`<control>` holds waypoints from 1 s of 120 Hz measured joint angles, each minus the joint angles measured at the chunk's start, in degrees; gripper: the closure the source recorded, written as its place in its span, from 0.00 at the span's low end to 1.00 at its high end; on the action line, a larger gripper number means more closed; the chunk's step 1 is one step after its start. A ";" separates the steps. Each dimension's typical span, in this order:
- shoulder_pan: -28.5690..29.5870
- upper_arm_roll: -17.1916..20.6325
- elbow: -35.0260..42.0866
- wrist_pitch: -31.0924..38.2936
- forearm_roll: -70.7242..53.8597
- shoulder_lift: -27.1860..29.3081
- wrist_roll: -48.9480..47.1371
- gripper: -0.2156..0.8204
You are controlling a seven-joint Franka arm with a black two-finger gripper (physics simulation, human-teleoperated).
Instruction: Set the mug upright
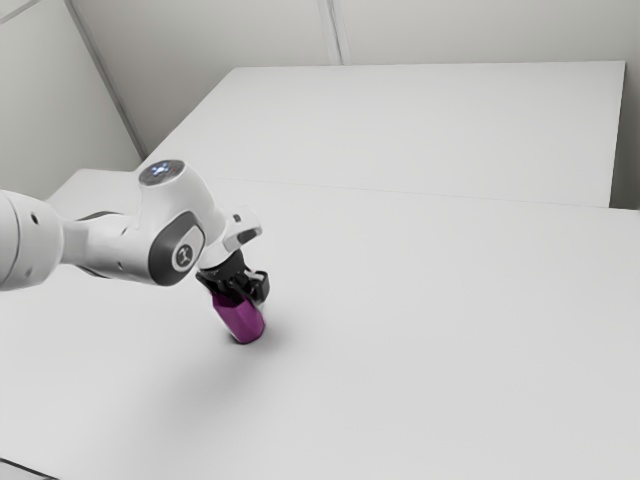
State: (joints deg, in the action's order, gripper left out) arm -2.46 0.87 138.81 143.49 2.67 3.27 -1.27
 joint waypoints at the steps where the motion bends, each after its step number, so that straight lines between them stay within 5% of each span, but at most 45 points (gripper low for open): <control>1: 0.00 0.00 0.00 -0.01 0.01 0.07 0.01 0.61; 59: -0.53 0.23 -2.58 -2.81 0.81 4.72 0.51 0.33; 120: -0.07 0.57 -26.62 -27.89 1.03 1.20 0.71 0.24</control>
State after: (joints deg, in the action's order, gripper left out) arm -2.53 1.44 112.19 115.60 3.71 4.48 -0.56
